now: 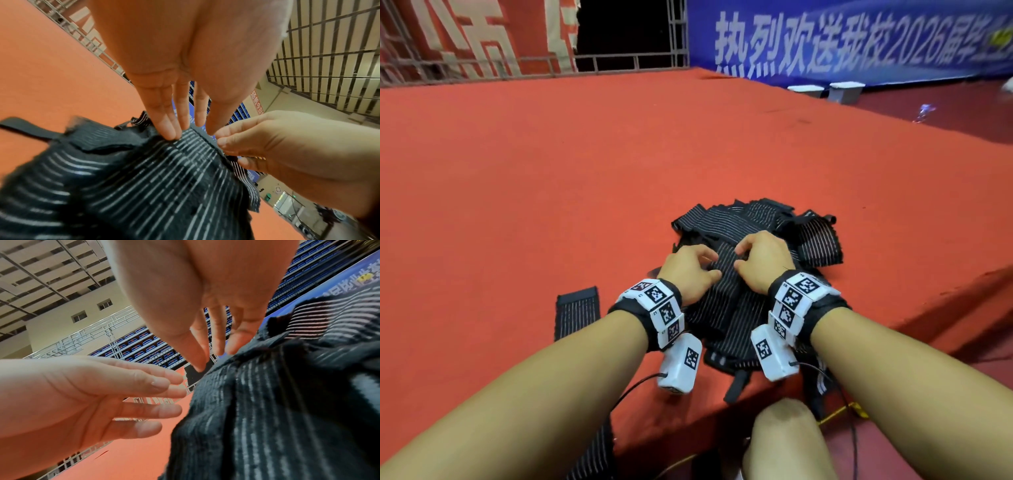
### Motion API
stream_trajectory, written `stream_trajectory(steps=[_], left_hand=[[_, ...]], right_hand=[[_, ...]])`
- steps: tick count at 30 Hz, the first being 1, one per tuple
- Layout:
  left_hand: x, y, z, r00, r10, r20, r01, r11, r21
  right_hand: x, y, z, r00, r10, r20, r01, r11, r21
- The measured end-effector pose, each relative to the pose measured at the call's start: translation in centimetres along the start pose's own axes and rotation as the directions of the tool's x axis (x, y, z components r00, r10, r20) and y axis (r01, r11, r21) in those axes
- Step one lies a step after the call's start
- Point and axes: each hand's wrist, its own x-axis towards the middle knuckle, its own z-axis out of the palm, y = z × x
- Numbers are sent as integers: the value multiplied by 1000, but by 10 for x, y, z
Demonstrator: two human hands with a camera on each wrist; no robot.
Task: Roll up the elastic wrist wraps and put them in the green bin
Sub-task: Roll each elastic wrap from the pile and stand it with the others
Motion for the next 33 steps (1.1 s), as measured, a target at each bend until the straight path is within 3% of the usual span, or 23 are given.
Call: stream_trajectory(steps=[6, 10, 16, 19, 23, 26, 29, 33], left_hand=[[3, 23, 15, 999, 40, -15, -40, 999, 24], [4, 37, 26, 997, 59, 44, -64, 993, 102], [8, 44, 33, 995, 13, 98, -30, 985, 170], [8, 49, 28, 999, 25, -42, -22, 997, 76], [6, 52, 11, 969, 108, -224, -132, 987, -95], [1, 58, -3, 949, 149, -279, -155, 988, -3], [-4, 54, -16, 928, 123, -351, -113, 992, 48], [-16, 46, -38, 909, 82, -408, -107, 994, -37]], right_hand=[[-4, 25, -7, 999, 50, 18, -46, 982, -182], [-6, 31, -7, 998, 44, 45, -35, 984, -175], [-10, 30, -16, 993, -86, -83, 79, 994, -76], [-9, 22, -23, 955, -230, -189, 239, 971, 27], [-12, 2, -26, 865, -412, -286, 457, 883, 111], [-16, -11, -27, 804, -492, -334, 571, 795, 202], [-20, -23, -30, 809, -453, -374, 561, 785, 263], [-23, -41, -35, 837, -373, -401, 505, 809, 300]])
